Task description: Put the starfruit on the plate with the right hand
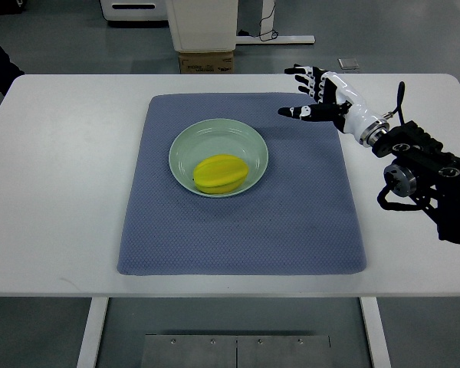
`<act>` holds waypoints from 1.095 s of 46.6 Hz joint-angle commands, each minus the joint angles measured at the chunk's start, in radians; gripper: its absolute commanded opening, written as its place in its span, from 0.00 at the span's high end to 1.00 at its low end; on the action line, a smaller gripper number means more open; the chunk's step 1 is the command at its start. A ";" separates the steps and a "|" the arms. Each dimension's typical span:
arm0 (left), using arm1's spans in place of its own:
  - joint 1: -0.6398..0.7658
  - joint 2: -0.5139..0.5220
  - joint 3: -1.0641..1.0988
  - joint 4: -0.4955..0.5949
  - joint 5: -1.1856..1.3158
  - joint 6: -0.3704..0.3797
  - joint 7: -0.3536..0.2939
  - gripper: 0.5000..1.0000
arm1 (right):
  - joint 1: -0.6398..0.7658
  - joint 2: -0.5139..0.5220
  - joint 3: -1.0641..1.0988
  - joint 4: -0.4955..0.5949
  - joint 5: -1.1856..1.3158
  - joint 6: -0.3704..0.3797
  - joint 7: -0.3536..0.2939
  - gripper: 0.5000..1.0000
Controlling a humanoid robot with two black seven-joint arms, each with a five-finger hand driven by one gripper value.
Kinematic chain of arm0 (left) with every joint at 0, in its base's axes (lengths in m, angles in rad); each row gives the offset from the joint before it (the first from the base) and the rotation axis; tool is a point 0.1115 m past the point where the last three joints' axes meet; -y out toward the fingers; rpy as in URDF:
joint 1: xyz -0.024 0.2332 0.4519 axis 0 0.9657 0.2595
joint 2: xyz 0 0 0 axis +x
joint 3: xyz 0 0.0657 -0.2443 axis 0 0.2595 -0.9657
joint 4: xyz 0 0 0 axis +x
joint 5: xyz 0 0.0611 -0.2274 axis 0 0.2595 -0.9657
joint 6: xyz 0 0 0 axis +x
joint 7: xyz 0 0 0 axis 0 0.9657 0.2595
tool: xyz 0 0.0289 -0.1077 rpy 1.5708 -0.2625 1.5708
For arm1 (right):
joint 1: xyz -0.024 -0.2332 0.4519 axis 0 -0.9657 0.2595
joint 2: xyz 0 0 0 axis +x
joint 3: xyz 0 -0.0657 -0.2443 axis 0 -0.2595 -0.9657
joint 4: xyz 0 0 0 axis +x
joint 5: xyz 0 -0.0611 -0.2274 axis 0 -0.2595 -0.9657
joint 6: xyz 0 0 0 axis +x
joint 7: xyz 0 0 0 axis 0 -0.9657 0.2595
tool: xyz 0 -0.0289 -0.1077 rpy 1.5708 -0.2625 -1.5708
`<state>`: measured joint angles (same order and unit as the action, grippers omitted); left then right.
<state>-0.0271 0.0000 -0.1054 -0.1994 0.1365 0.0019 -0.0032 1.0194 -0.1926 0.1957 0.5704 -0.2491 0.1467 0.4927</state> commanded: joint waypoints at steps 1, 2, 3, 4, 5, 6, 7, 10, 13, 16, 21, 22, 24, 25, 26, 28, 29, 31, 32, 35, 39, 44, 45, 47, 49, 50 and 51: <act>-0.001 0.000 0.000 0.000 0.000 0.000 0.000 0.00 | -0.022 -0.019 0.028 -0.001 0.010 0.001 0.004 0.00; -0.001 0.000 0.000 0.000 0.000 0.001 0.000 0.00 | -0.030 -0.022 0.037 -0.001 0.011 0.001 0.006 0.00; -0.001 0.000 0.000 0.000 0.000 0.000 0.000 0.00 | -0.036 -0.025 0.047 -0.001 0.011 0.001 0.006 0.00; 0.001 0.000 0.000 0.000 0.000 0.000 0.000 0.00 | -0.042 -0.025 0.059 -0.004 0.011 0.001 0.006 0.00; 0.001 0.000 0.000 0.000 0.000 0.000 0.000 0.00 | -0.050 -0.027 0.071 -0.006 0.011 0.001 0.006 0.00; 0.001 0.000 0.000 0.000 0.000 0.000 0.000 0.00 | -0.057 -0.027 0.083 -0.009 0.011 0.001 0.007 0.00; -0.001 0.000 0.000 0.000 0.000 0.000 0.000 0.00 | -0.065 -0.027 0.096 -0.015 0.011 0.001 0.007 0.00; -0.001 0.000 0.000 0.000 0.000 0.000 0.000 0.00 | -0.087 -0.027 0.134 -0.043 0.011 0.001 0.007 0.00; -0.001 0.000 0.000 0.000 0.000 0.000 0.000 0.00 | -0.100 -0.025 0.163 -0.073 0.011 0.002 0.007 0.00; 0.001 0.000 0.001 0.000 0.000 0.000 0.000 0.00 | -0.108 -0.025 0.192 -0.086 0.013 0.007 0.006 0.00; 0.001 0.000 0.001 0.000 0.000 0.000 0.000 0.00 | -0.130 -0.025 0.238 -0.087 0.054 0.024 -0.002 0.00; 0.001 0.000 0.000 0.000 0.000 0.000 0.000 0.00 | -0.139 -0.025 0.244 -0.087 0.068 0.025 -0.002 0.00; 0.001 0.000 0.000 0.000 0.000 0.000 0.000 0.00 | -0.150 -0.027 0.248 -0.093 0.096 0.028 -0.002 0.00; 0.001 0.000 0.000 0.000 0.000 0.000 0.000 0.00 | -0.150 -0.027 0.248 -0.093 0.096 0.028 -0.002 0.00; -0.001 0.000 0.000 0.000 0.000 0.000 0.000 0.00 | -0.154 -0.025 0.249 -0.109 0.125 0.030 -0.003 0.00; 0.001 0.000 0.000 0.000 0.000 0.000 0.000 0.00 | -0.156 -0.022 0.249 -0.122 0.137 0.031 -0.003 0.00; -0.001 0.000 0.000 0.000 0.000 0.000 0.000 0.00 | -0.157 -0.022 0.251 -0.127 0.142 0.031 -0.003 0.00; 0.001 0.000 0.000 0.000 0.000 0.001 0.000 0.00 | -0.162 -0.021 0.252 -0.133 0.151 0.031 -0.003 0.00; 0.001 0.000 0.001 0.000 0.000 0.000 0.000 0.00 | -0.165 -0.021 0.252 -0.133 0.157 0.031 -0.003 0.00; -0.001 0.000 0.000 0.000 0.000 0.001 0.000 0.00 | -0.166 -0.022 0.252 -0.133 0.175 0.036 -0.006 0.00; 0.001 0.000 0.001 0.000 0.000 0.000 0.000 0.00 | -0.168 -0.022 0.251 -0.135 0.201 0.040 -0.013 0.00; -0.001 0.000 0.001 0.000 0.000 0.000 0.000 0.00 | -0.170 -0.022 0.252 -0.136 0.217 0.045 -0.020 0.00; -0.001 0.000 0.000 0.000 0.000 0.000 0.000 0.00 | -0.170 -0.022 0.252 -0.138 0.218 0.045 -0.023 0.00; -0.001 0.000 0.000 0.000 0.000 0.000 0.000 0.00 | -0.170 -0.022 0.254 -0.144 0.223 0.045 -0.029 0.00; 0.001 0.000 0.000 0.000 0.000 0.000 0.000 0.00 | -0.170 -0.021 0.254 -0.152 0.234 0.045 -0.033 0.00; -0.001 0.000 0.001 0.000 0.000 0.001 0.000 0.00 | -0.171 -0.021 0.254 -0.156 0.241 0.045 -0.034 0.00; 0.001 0.000 0.000 0.000 0.000 0.000 0.000 0.00 | -0.171 -0.021 0.254 -0.159 0.248 0.045 -0.036 0.00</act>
<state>-0.0270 0.0000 -0.1054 -0.1994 0.1365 0.0019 -0.0031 0.8499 -0.2144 0.4488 0.4209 -0.0176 0.1920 0.4615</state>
